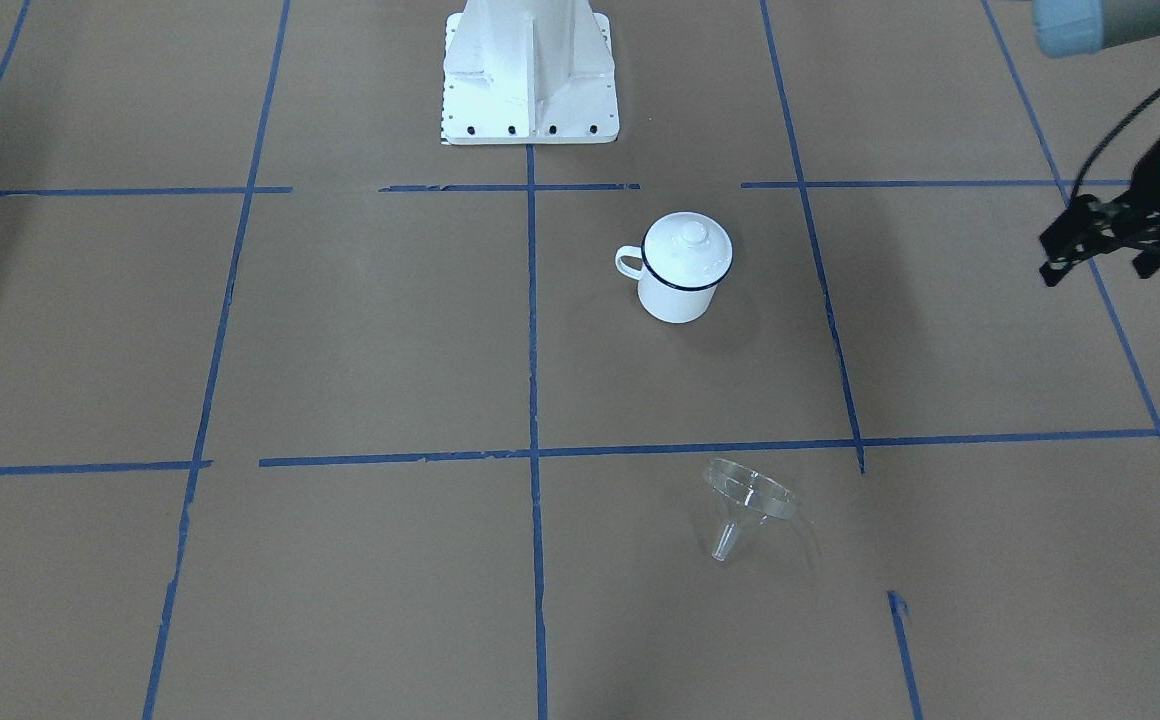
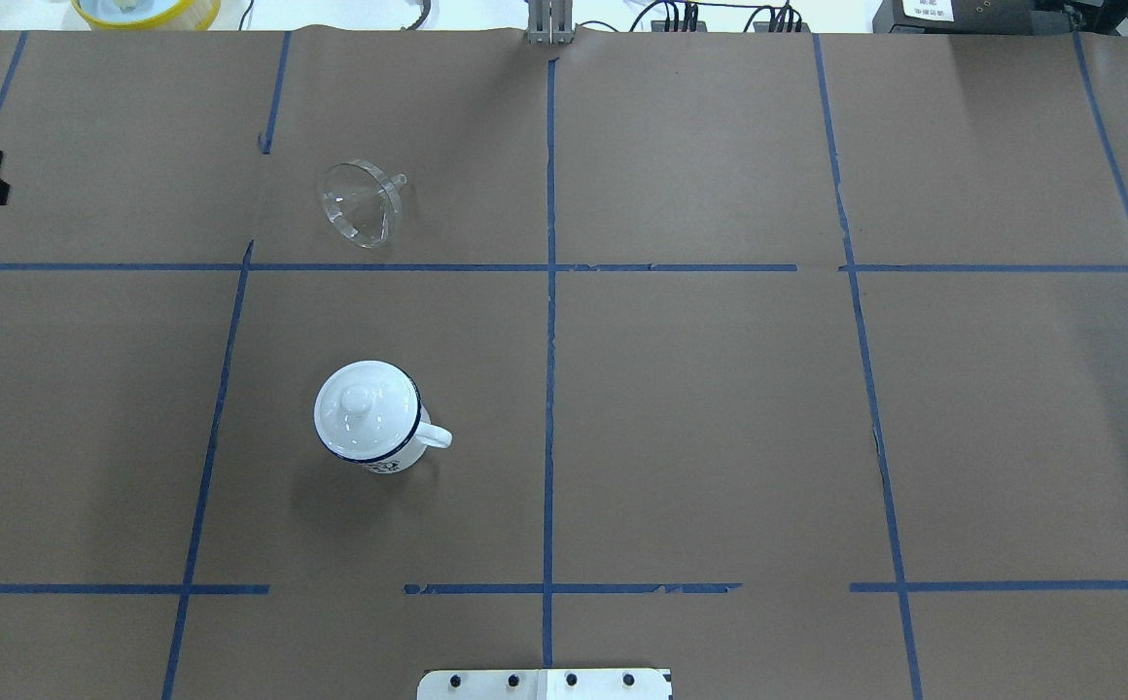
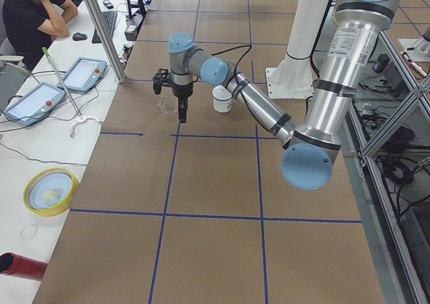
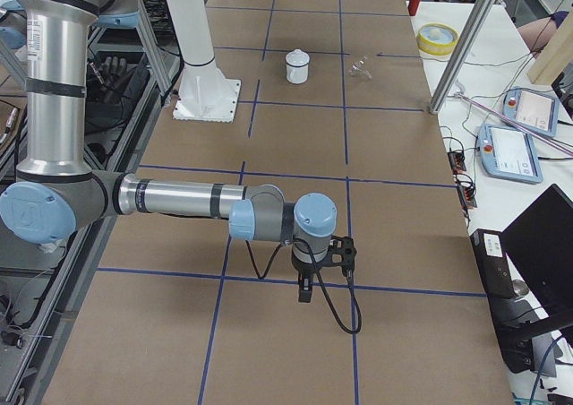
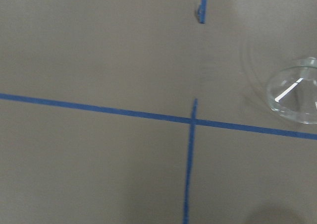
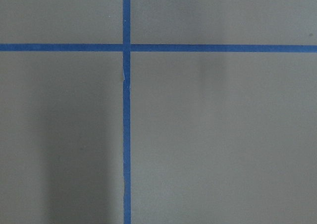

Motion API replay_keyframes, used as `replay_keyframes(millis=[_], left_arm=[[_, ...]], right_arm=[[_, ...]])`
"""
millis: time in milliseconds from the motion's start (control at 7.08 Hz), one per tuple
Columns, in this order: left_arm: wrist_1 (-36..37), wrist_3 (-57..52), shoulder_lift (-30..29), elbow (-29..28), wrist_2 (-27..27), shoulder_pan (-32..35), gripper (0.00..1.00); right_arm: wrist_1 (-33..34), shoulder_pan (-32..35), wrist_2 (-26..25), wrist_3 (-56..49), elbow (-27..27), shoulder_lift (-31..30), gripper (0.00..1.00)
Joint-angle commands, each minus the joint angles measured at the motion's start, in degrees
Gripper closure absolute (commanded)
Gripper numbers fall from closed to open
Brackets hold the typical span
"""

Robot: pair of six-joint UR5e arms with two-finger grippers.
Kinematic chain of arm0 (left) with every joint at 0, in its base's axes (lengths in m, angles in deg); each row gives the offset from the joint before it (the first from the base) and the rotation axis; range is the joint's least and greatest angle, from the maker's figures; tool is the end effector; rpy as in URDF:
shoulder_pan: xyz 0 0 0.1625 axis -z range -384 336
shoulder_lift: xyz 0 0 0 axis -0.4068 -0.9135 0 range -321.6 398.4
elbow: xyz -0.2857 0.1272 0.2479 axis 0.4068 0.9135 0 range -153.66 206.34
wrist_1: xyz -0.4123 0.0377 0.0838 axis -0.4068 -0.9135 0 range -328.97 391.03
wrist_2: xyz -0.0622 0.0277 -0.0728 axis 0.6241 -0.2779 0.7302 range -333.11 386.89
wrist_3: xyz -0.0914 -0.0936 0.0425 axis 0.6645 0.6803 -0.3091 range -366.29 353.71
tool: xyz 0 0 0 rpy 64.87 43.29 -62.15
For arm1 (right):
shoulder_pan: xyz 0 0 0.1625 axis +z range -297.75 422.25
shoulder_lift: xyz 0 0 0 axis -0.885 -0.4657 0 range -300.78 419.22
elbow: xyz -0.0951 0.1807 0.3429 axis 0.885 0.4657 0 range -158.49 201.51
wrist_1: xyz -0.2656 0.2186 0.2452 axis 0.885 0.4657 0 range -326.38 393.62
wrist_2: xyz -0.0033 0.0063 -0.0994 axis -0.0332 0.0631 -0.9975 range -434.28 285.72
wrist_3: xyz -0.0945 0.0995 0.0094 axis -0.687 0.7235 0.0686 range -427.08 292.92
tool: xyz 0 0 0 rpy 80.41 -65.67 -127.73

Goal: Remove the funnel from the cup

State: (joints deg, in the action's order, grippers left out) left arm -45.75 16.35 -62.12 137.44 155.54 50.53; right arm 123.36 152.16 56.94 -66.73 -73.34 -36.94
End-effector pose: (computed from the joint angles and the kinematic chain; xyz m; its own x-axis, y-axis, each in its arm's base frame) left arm 0.0990 -0.5357 0.4151 0.7436 0.0155 -0.6685 0.0360 0.9974 0.0632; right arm 0.0419 -0.4557 0.6737 0.7523 0.0171 0.6586 -0.0031 0.9997 -0.0223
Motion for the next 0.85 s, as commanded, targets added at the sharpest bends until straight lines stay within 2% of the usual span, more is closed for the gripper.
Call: replay_keyframes(millis=[0, 141, 283, 424, 707], left_arm=[[-2.9, -26.3, 4.4, -12.9, 3.1, 14.5, 0.0], [-5.9, -30.5, 4.5, -19.2, 3.1, 16.4, 0.0], [-7.4, -31.2, 4.6, -22.9, 4.1, 17.6, 0.0], [-7.6, -31.1, 4.8, -22.3, 5.8, 17.7, 0.0], [-7.5, -30.4, 4.6, -19.2, 5.8, 17.6, 0.0]], right_arm=[[0.0, 0.0, 0.0, 0.0, 0.0, 0.0, 0.0], [0.0, 0.0, 0.0, 0.0, 0.0, 0.0, 0.0], [0.0, 0.0, 0.0, 0.0, 0.0, 0.0, 0.0], [0.0, 0.0, 0.0, 0.0, 0.0, 0.0, 0.0], [0.0, 0.0, 0.0, 0.0, -0.1, 0.0, 0.0]])
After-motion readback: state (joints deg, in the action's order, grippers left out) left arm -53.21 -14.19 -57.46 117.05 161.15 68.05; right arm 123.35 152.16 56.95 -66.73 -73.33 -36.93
